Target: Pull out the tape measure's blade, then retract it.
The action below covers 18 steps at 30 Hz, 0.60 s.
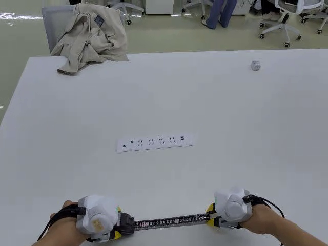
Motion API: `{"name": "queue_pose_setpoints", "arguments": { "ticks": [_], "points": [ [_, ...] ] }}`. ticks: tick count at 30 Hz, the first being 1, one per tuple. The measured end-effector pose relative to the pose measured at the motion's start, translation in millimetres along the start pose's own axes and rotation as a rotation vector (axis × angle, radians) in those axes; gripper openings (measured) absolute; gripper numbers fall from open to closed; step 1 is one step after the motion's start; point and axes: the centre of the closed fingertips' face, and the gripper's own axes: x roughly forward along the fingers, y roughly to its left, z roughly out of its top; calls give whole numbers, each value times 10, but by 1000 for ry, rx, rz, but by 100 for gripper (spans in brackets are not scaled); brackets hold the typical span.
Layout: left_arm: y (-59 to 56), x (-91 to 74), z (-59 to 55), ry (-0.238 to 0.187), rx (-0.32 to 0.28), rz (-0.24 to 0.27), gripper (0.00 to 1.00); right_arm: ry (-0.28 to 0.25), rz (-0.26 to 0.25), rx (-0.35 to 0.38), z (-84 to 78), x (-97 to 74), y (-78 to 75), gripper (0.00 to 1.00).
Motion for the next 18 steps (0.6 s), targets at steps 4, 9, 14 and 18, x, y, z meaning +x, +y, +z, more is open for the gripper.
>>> {"name": "queue_pose_setpoints", "arguments": {
  "ticks": [4,9,14,18],
  "points": [
    [-1,-5,5,-6,-6,-2,35,2,-7,-14,12,-13,7,15],
    [1,-9,11,-10,-12,-2,35,9,-14,-10,1,-1,-8,15],
    [1,-8,8,-15,-19,6,36,12,-23,7,9,-10,-7,16],
    [5,-3,12,-32,-42,20,36,12,-31,25,11,-9,-10,16]
  ]
}}
